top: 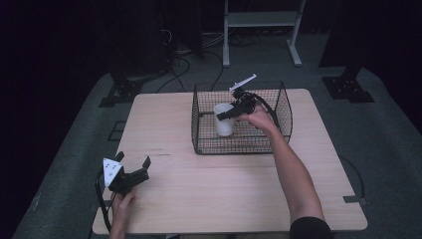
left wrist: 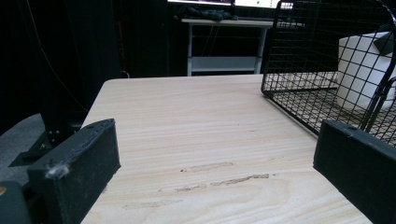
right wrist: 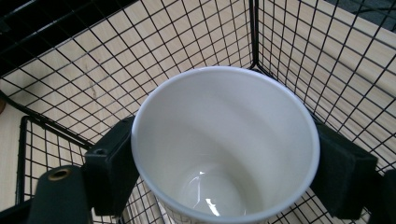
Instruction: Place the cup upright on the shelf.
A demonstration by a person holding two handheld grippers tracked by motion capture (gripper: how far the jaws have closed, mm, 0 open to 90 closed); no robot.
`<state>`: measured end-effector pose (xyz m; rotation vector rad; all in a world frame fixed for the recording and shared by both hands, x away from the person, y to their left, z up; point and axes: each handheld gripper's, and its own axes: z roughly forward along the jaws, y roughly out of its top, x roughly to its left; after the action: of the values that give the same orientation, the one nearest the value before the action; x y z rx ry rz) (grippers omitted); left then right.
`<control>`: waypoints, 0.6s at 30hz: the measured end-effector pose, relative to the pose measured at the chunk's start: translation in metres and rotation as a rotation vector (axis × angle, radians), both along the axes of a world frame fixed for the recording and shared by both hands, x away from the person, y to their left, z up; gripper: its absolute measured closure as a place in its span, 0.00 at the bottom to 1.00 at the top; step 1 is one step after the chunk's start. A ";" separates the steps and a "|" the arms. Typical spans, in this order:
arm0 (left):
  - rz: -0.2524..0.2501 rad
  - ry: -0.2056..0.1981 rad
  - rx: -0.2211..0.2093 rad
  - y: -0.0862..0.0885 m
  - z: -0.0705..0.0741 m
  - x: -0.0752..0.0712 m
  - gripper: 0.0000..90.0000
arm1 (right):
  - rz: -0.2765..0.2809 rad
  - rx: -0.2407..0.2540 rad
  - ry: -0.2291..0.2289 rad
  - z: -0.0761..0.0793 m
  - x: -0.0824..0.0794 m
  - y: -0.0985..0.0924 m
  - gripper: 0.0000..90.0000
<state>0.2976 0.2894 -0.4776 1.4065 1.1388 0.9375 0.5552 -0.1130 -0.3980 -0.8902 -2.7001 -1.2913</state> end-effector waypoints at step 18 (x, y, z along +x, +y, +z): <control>0.000 0.001 0.002 0.000 0.000 0.000 0.00 | 0.009 -0.027 -0.022 -0.001 -0.006 0.003 0.20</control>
<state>0.2975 0.2891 -0.4776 1.4085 1.1385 0.9388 0.5495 -0.1102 -0.3988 -0.8705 -2.7407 -1.2739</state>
